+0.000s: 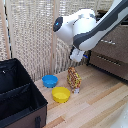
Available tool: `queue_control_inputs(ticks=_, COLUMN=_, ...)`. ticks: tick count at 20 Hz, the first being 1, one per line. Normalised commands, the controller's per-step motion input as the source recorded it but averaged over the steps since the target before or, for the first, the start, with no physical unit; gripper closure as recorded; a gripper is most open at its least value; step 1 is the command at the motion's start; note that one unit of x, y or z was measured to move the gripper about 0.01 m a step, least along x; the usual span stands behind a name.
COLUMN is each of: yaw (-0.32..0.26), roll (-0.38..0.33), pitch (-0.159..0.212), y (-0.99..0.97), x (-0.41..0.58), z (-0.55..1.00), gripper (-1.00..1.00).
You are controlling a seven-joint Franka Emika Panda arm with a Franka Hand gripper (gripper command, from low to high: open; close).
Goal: Kindly move your gripper toward the top drawer's handle. With caution, hold the handle robustly using your gripper and pull open the top drawer. Let the handle go. Relocate your gripper to the bowl placed in the background. Gently hold the bowl using your gripper. Bring the gripper and the bowl to the ajar drawer. Softly release the bowl into it.
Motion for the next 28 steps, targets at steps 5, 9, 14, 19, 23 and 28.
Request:
queue_control_inputs(ticks=5, yaw=-0.223, roll=0.333, pitch=0.021, y=0.15, x=0.231, z=0.01, gripper=-1.0)
queue_control_inputs(ticks=9, yaw=-0.151, roll=0.315, pitch=0.0, y=0.1, x=0.526, z=0.0, gripper=-1.0)
queue_control_inputs(ticks=14, yaw=-0.099, roll=0.231, pitch=0.0, y=0.09, x=0.734, z=0.0, gripper=-1.0)
queue_control_inputs(ticks=19, yaw=-0.074, roll=0.185, pitch=0.0, y=0.1, x=0.823, z=0.0, gripper=-1.0)
queue_control_inputs(ticks=23, yaw=-0.085, roll=0.147, pitch=0.0, y=0.1, x=0.792, z=0.0, gripper=-1.0)
queue_control_inputs(ticks=28, yaw=-0.156, roll=0.079, pitch=0.0, y=0.12, x=0.597, z=0.15, gripper=-1.0)
